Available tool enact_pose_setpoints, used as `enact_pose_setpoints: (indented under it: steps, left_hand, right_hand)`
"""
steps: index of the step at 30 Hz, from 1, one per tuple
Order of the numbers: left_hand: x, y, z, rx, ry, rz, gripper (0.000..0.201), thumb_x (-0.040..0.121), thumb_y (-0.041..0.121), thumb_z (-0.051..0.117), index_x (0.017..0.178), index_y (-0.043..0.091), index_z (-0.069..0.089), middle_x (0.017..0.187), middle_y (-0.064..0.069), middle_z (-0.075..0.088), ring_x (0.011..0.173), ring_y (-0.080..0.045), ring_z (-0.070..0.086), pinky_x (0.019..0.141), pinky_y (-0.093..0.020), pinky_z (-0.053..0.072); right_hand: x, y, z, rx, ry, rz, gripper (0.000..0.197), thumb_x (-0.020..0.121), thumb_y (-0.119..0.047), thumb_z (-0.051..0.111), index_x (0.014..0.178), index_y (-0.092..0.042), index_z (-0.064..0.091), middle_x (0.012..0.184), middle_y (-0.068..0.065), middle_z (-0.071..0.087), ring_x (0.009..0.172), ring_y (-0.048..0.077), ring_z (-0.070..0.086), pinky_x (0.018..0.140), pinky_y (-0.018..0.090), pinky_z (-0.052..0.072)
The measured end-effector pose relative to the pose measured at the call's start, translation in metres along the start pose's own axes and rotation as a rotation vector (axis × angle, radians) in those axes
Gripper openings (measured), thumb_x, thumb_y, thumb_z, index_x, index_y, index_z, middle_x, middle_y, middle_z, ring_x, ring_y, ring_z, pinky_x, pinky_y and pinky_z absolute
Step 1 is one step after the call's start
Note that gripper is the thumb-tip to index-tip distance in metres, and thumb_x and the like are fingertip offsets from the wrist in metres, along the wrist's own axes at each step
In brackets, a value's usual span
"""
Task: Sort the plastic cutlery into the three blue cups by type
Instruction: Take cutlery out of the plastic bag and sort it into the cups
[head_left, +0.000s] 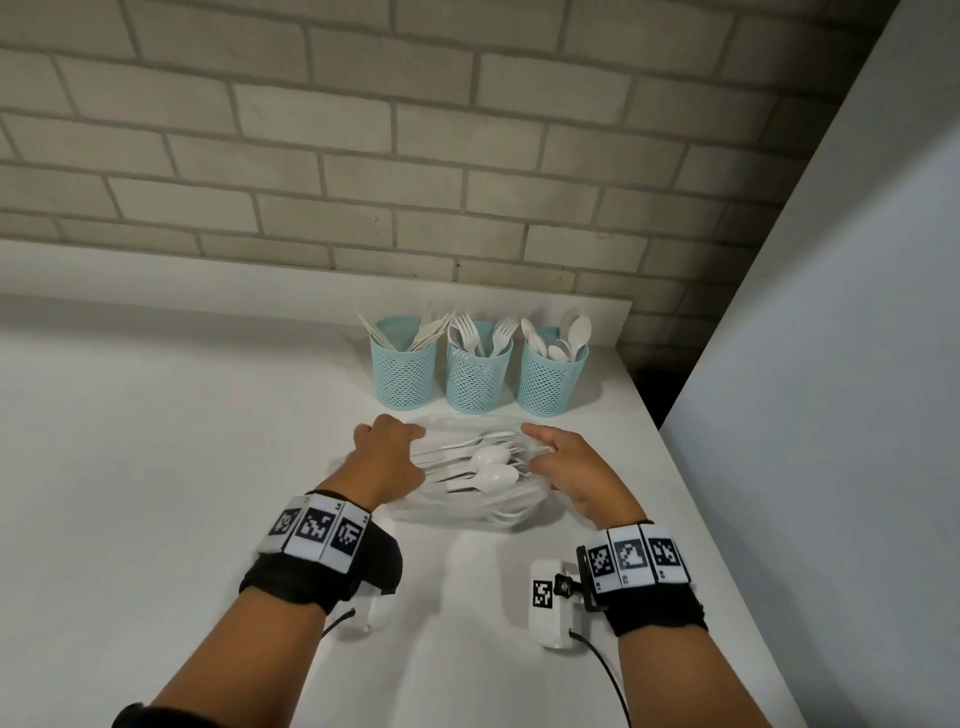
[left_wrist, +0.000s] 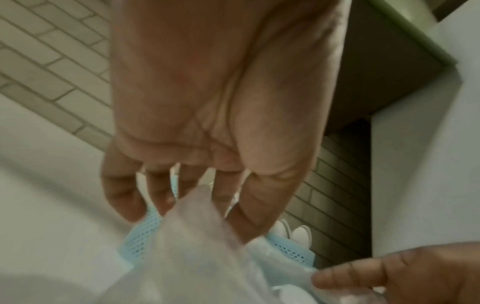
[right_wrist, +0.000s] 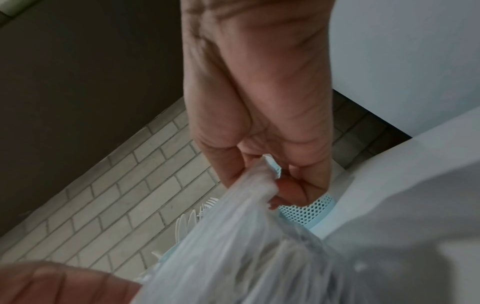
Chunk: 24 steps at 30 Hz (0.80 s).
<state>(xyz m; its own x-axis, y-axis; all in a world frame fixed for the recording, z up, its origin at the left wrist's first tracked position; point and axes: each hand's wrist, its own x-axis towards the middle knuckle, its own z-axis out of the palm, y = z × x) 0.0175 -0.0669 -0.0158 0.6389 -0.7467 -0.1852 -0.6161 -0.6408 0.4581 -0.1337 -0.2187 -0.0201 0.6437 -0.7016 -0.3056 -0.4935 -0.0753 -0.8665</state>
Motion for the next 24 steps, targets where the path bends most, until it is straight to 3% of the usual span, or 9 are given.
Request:
enact_pose_setpoints:
  steps: [3, 4, 7, 10, 14, 16, 18, 22, 24]
  left_hand:
    - [-0.002, 0.017, 0.0, 0.09, 0.242, 0.128, 0.033, 0.09, 0.023, 0.057, 0.122, 0.021, 0.06, 0.129, -0.005, 0.042, 0.125, -0.027, 0.034, 0.1, -0.035, 0.034]
    - [0.0, 0.023, 0.002, 0.053, 0.234, 0.195, 0.027, 0.091, 0.02, 0.056, 0.116, 0.017, 0.065, 0.125, -0.006, 0.049, 0.12, -0.026, 0.042, 0.098, -0.032, 0.037]
    - [0.007, 0.036, 0.012, 0.142, -0.026, 0.267, 0.028, 0.091, 0.009, 0.046, 0.111, 0.005, 0.066, 0.121, -0.011, 0.059, 0.112, -0.027, 0.055, 0.097, -0.03, 0.042]
    - [0.014, 0.04, 0.018, 0.307, -0.175, 0.233, 0.026, 0.089, 0.008, 0.045, 0.112, -0.001, 0.054, 0.127, -0.016, 0.046, 0.115, -0.033, 0.048, 0.096, -0.036, 0.04]
    - [0.023, 0.039, 0.022, 0.433, -0.3, 0.216, 0.041, 0.086, 0.021, 0.052, 0.125, 0.008, 0.046, 0.137, -0.01, 0.029, 0.125, -0.032, 0.034, 0.103, -0.044, 0.038]
    - [0.026, 0.039, 0.024, 0.464, -0.324, 0.187, 0.053, 0.084, 0.025, 0.054, 0.134, 0.015, 0.039, 0.14, -0.008, 0.023, 0.129, -0.032, 0.028, 0.105, -0.047, 0.037]
    - [0.028, 0.04, 0.024, 0.484, -0.319, 0.167, 0.06, 0.084, 0.027, 0.055, 0.139, 0.018, 0.033, 0.142, -0.009, 0.02, 0.13, -0.033, 0.026, 0.106, -0.047, 0.034]
    - [0.027, 0.043, 0.027, 0.554, -0.187, 0.154, 0.059, 0.081, 0.022, 0.06, 0.134, 0.012, 0.036, 0.14, -0.012, 0.024, 0.129, -0.033, 0.029, 0.105, -0.044, 0.033]
    - [0.027, 0.042, 0.028, 0.592, -0.092, 0.163, 0.057, 0.081, 0.023, 0.063, 0.132, 0.01, 0.04, 0.136, -0.011, 0.03, 0.125, -0.031, 0.034, 0.101, -0.042, 0.035]
  right_hand:
    - [0.0, 0.0, 0.002, 0.071, 0.039, -0.019, 0.05, 0.088, -0.001, 0.053, 0.134, -0.021, 0.05, 0.132, 0.003, 0.052, 0.11, 0.016, 0.052, 0.099, 0.031, 0.043]
    - [0.0, 0.0, 0.002, 0.084, 0.054, -0.026, 0.048, 0.089, -0.002, 0.054, 0.132, -0.021, 0.052, 0.13, 0.003, 0.052, 0.109, 0.016, 0.052, 0.097, 0.03, 0.043]
    - [0.001, 0.001, 0.004, 0.082, 0.07, -0.038, 0.043, 0.089, -0.005, 0.052, 0.128, -0.023, 0.055, 0.124, 0.003, 0.054, 0.105, 0.018, 0.056, 0.088, 0.028, 0.045]
    - [-0.002, 0.0, 0.002, 0.092, 0.068, -0.045, 0.039, 0.09, -0.006, 0.051, 0.125, -0.021, 0.057, 0.118, 0.004, 0.056, 0.102, 0.018, 0.056, 0.081, 0.027, 0.046]
    - [-0.004, 0.001, -0.003, 0.108, 0.09, -0.047, 0.037, 0.091, -0.003, 0.048, 0.123, -0.019, 0.058, 0.106, 0.004, 0.057, 0.089, 0.013, 0.054, 0.073, 0.025, 0.046]
    - [-0.004, 0.003, -0.002, 0.102, 0.093, -0.047, 0.036, 0.091, -0.003, 0.048, 0.122, -0.019, 0.059, 0.103, 0.003, 0.056, 0.093, 0.014, 0.054, 0.082, 0.026, 0.046]
    - [-0.005, 0.003, -0.001, 0.099, 0.087, -0.051, 0.037, 0.091, -0.002, 0.048, 0.123, -0.017, 0.058, 0.101, 0.004, 0.057, 0.093, 0.015, 0.053, 0.087, 0.027, 0.043]
    - [-0.006, 0.002, -0.001, 0.087, 0.066, -0.062, 0.041, 0.09, 0.002, 0.045, 0.124, -0.016, 0.058, 0.089, 0.003, 0.056, 0.078, 0.011, 0.052, 0.072, 0.022, 0.042]
    - [-0.007, 0.001, 0.001, 0.079, 0.06, -0.065, 0.04, 0.09, 0.002, 0.046, 0.124, -0.014, 0.058, 0.092, 0.005, 0.057, 0.079, 0.013, 0.052, 0.07, 0.021, 0.042]
